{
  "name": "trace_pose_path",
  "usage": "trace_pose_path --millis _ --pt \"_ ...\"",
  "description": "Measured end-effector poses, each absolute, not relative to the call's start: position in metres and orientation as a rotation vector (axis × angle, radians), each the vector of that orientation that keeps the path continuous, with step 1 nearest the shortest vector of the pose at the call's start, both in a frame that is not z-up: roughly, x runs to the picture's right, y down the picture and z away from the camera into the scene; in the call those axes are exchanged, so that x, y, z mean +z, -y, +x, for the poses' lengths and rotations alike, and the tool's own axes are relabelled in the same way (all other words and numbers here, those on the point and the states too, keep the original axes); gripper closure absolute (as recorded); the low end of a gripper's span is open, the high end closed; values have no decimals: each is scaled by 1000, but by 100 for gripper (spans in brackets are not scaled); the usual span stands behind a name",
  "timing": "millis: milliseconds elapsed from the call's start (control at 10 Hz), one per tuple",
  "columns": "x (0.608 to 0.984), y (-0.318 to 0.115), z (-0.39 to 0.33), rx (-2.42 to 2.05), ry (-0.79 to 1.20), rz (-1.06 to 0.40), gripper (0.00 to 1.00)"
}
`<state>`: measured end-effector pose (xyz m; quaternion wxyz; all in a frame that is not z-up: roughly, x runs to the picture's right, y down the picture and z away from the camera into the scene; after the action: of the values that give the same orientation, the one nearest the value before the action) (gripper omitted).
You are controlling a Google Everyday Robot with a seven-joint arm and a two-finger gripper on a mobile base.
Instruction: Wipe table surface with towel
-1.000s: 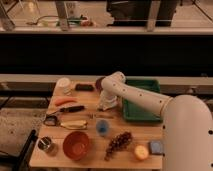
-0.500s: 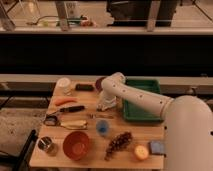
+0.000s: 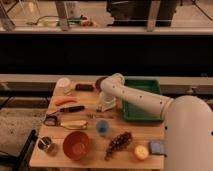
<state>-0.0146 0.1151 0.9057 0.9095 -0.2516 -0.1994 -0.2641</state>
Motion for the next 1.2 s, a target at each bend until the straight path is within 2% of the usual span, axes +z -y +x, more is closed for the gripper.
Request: trace_pose_path --millis 200,300,1000,1200 --pt "903 -118 -16 -557 415 -528 25" --pt "903 -119 -17 -561 417 -528 20" --pt "900 -117 -21 -589 394 -503 20" --pt "888 -104 -20 -584 397 -474 20"
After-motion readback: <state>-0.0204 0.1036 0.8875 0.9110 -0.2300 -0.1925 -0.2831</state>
